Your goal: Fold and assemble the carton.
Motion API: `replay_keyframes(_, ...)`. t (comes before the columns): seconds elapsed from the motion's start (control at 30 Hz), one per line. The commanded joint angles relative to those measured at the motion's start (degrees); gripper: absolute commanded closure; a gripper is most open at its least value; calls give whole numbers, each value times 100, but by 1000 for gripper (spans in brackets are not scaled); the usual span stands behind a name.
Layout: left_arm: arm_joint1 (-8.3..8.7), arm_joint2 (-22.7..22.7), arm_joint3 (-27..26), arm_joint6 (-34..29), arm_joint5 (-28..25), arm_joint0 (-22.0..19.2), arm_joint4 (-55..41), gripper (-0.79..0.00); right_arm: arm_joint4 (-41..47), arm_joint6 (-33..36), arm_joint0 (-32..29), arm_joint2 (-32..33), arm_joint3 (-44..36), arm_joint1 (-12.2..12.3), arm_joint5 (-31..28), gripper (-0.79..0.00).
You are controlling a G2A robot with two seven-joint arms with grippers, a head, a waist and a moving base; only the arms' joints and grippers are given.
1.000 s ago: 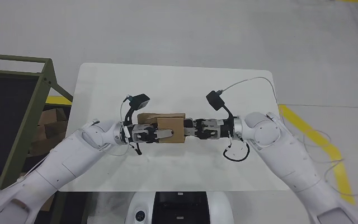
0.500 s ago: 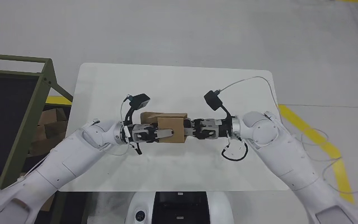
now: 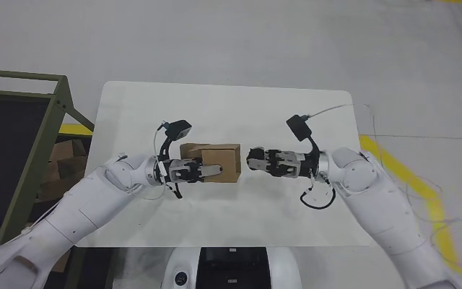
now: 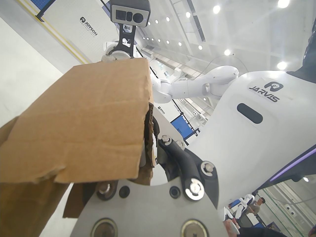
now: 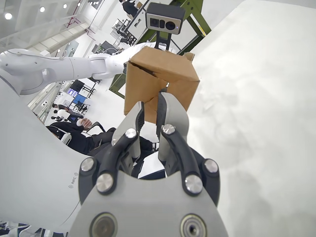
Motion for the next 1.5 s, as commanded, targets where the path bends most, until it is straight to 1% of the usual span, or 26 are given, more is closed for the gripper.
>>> replay_keyframes(0.0, 5, -16, 34, -21, 21, -18, 77, 0, -104, -110, -154, 196, -107, 41, -221, -65)
replay_keyframes(0.1, 26, -94, 56, -158, 158, -108, 309, 0, -391, -268, -348, 451, -281, 93, -570, -28)
replay_keyframes(0.13, 33, -141, 45, -221, 222, -154, 419, 0, -482, -358, -417, 528, -339, 105, -693, 0)
replay_keyframes(0.23, 46, -301, -69, -336, 435, -275, 839, 0, -817, -623, -599, 741, -494, 133, -1065, 0)
replay_keyframes(0.33, 44, -463, -265, -258, 776, -375, 1404, 0, -1075, -925, -759, 919, -593, 147, -1292, 0)
replay_keyframes(0.37, 39, -503, -346, -186, 882, -384, 1556, 0, -1157, -1004, -811, 961, -630, 151, -1346, -237)
replay_keyframes(0.4, 33, -536, -423, -117, 980, -381, 1677, 0, -1255, -1052, -853, 995, -685, 156, -1395, -557)
replay_keyframes(0.43, 28, -556, -503, -59, 1050, -360, 1755, 0, -1335, -1085, -896, 1015, -727, 161, -1426, -776)
replay_keyframes(0.47, 26, -563, -524, -38, 1074, -350, 1767, 0, -1335, -1085, -896, 1015, -727, 161, -1426, -785)
replay_keyframes(1.0, 25, -572, -530, -22, 1096, -351, 1801, 0, -1335, -1085, -896, 1015, -727, 161, -1426, -785)
replay_keyframes(1.07, 18, -645, -641, 51, 1262, -379, 2236, 0, -1335, -1085, -896, 1015, -727, 161, -1426, -785)
replay_keyframes(1.23, 1, -744, -1017, -207, 1720, -590, 3646, 0, -1335, -1085, -896, 1015, -727, 161, -1426, -785)
replay_keyframes(1.27, -10, -740, -1077, -215, 1670, -612, 3757, 0, -1335, -1085, -896, 1015, -727, 161, -1426, -785)
replay_keyframes(1.33, -17, -715, -1090, -576, 1514, -748, 4019, 0, -1335, -1085, -896, 1015, -727, 161, -1426, -785)
replay_keyframes(1.37, -22, -732, -1094, -681, 1557, -834, 4211, 0, -1335, -1085, -896, 1015, -727, 161, -1426, -785)
replay_keyframes(1.47, -49, -664, -1336, -1023, 1694, -1006, 4897, 0, -1335, -1085, -896, 1015, -727, 161, -1426, -785)
